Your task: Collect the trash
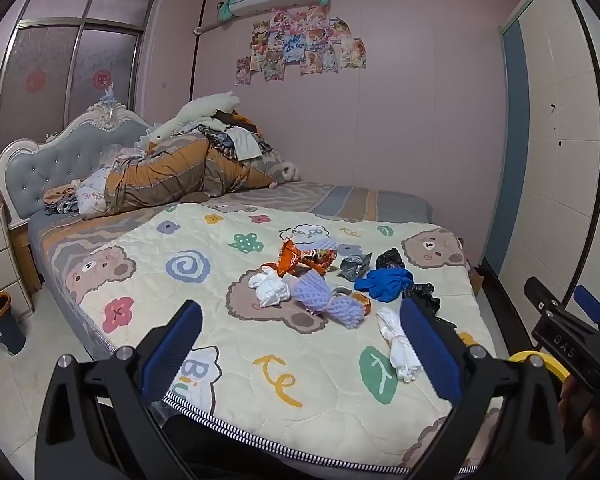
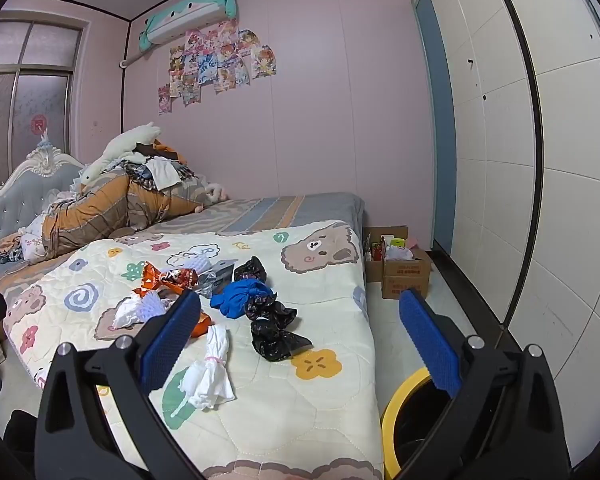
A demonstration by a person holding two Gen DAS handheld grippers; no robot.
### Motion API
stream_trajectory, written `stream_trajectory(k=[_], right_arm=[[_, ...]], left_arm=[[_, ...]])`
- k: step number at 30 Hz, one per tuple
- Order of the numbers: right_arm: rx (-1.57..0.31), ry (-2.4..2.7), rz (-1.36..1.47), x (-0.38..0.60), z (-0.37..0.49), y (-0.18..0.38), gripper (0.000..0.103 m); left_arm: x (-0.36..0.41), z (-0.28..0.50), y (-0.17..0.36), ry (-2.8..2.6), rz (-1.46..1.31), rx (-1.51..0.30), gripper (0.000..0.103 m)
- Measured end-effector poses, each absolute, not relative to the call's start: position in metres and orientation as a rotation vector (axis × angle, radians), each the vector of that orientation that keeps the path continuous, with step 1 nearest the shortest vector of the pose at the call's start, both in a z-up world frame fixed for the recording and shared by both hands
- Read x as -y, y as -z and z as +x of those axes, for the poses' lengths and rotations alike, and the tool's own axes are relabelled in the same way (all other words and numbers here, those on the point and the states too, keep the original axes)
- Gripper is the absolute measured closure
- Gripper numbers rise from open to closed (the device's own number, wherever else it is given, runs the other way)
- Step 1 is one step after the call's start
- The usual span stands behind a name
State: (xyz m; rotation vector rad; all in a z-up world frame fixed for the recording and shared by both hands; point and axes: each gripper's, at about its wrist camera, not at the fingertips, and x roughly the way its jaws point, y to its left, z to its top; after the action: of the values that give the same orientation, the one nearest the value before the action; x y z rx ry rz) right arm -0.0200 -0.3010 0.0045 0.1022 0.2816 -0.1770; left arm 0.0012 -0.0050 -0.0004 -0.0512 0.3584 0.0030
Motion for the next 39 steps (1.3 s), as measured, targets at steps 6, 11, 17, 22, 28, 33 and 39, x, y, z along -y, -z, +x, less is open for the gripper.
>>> stream_trajectory(k=[6,11,17,22,28,33,39], right_arm=[[-0.281,0.178,0.102,0.301,-0.02,-0.005,0.008],[-0.28,0.179,0.102,0.301,-0.02,-0.005,0.008],[-0.284,0.178,0.105,0.301,-0.019,-0.003,0.008],[-0.283,0.178,0.106,0.306,-0.021,-0.005,0.008],[-0.286,0.177,0.107,0.306,-0.02,-0.005,0.008],[-0.285,0.179,0.108,0.305,-0.019,-0.004,0.008],[-0.289,0.177,0.108,0.303,-0.019,-0.004,0.008]], left_arm=[[0.012,0.0,0.001,-0.001,-0.05,-0.359,0.007],[0.006,0.0,-0.004,0.005,-0.047,-0.365,0.007],[0.006,0.0,-0.002,0.005,-0.046,-0.366,0.007],[0.006,0.0,-0.001,0.006,-0.045,-0.366,0.007],[0.006,0.0,-0.001,0.006,-0.046,-0.368,0.007],[0.007,-0.001,-0.001,0.006,-0.045,-0.369,0.007],[0.008,-0.001,0.001,0.007,-0.044,-0.371,0.007]])
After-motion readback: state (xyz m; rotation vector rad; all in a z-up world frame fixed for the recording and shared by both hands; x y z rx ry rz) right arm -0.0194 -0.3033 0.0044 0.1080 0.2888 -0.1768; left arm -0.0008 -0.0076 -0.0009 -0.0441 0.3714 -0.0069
